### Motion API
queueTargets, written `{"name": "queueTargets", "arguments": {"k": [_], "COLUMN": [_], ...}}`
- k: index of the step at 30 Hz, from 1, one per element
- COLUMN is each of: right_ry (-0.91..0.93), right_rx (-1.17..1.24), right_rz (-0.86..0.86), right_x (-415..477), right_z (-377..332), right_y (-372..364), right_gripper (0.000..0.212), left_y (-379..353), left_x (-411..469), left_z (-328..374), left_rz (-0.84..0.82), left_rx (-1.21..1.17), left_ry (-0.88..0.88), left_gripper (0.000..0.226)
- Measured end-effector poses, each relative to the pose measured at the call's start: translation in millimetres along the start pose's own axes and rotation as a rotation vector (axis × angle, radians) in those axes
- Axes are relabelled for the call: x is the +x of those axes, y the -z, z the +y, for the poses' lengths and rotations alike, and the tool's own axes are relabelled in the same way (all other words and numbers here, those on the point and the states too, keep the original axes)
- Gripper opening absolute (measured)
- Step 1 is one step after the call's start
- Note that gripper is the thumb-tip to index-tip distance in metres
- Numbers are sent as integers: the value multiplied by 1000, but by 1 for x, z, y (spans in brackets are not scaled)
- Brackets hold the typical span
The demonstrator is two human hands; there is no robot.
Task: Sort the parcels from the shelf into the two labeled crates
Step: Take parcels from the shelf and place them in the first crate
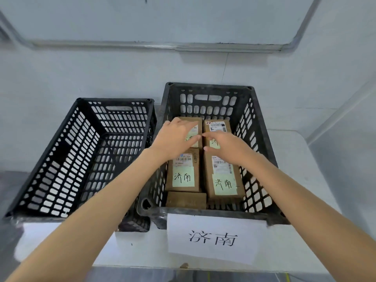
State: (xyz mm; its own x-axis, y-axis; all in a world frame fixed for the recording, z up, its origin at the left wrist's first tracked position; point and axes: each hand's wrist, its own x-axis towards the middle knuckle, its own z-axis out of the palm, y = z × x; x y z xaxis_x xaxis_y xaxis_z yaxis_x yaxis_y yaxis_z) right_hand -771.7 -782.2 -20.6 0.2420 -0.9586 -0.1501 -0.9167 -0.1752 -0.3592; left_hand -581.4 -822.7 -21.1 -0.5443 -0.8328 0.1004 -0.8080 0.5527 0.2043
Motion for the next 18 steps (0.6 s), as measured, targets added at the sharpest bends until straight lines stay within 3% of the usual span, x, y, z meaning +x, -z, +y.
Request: {"name": "queueTargets", "arguments": {"k": [9, 18], "right_ry": [43, 276], "right_rx": [31, 76], "right_rz": [286, 305], "right_x": [-70, -161], "right_z": [-52, -157], "right_y": [40, 30], "right_gripper": [80, 85], "left_y": [50, 96], "left_x": [-85, -258], "left_z": [41, 75], "left_rz": [248, 398], "left_rx": [35, 74], "left_ry": [209, 477], "left_gripper": [73, 78]}}
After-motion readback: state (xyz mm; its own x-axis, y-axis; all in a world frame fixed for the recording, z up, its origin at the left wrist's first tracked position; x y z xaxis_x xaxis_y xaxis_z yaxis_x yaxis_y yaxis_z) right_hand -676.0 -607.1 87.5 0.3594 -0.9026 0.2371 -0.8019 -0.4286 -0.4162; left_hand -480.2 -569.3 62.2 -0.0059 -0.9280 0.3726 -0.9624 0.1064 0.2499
